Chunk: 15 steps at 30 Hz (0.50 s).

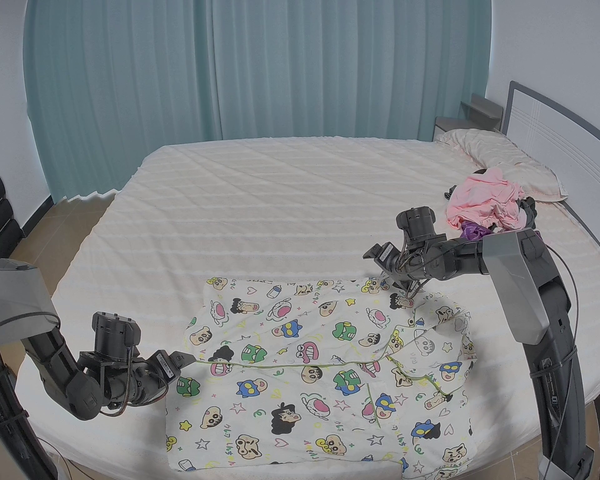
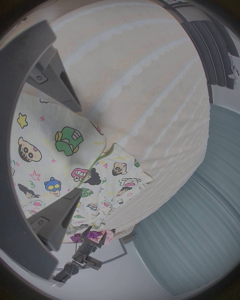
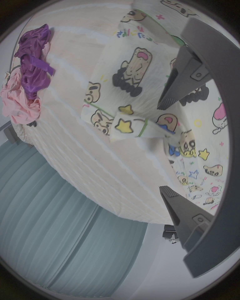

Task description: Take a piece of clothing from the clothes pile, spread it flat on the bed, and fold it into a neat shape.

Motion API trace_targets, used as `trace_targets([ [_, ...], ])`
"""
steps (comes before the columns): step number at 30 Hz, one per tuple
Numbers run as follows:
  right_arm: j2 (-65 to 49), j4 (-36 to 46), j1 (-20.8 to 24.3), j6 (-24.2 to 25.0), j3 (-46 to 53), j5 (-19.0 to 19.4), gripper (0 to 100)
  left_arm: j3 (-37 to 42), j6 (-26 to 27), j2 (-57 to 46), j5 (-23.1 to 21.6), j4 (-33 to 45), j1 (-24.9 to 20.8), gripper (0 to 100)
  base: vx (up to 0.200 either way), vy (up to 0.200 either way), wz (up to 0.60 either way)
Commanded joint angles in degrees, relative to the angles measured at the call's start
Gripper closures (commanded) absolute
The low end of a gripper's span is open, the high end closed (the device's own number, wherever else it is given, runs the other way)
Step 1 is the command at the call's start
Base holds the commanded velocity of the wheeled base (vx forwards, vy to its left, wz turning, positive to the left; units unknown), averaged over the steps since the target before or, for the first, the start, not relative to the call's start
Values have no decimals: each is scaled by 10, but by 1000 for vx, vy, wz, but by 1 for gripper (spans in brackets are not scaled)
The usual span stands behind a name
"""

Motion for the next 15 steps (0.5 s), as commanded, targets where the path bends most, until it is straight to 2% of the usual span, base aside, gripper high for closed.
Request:
trace_targets([
  [1, 16, 6, 0, 0, 0, 0, 0, 0, 0, 0, 0, 0, 0, 0, 0, 0, 0],
  [5, 31, 28, 2, 0, 0, 0, 0, 0, 0, 2, 0, 0, 0, 0, 0, 0, 0],
  [6, 40, 41, 2, 0, 0, -1, 100, 0, 0, 2, 0, 0, 0, 0, 0, 0, 0],
  [15, 9, 56, 2, 0, 0, -3, 100, 0, 0, 2, 1, 0, 1, 0, 0, 0, 0],
])
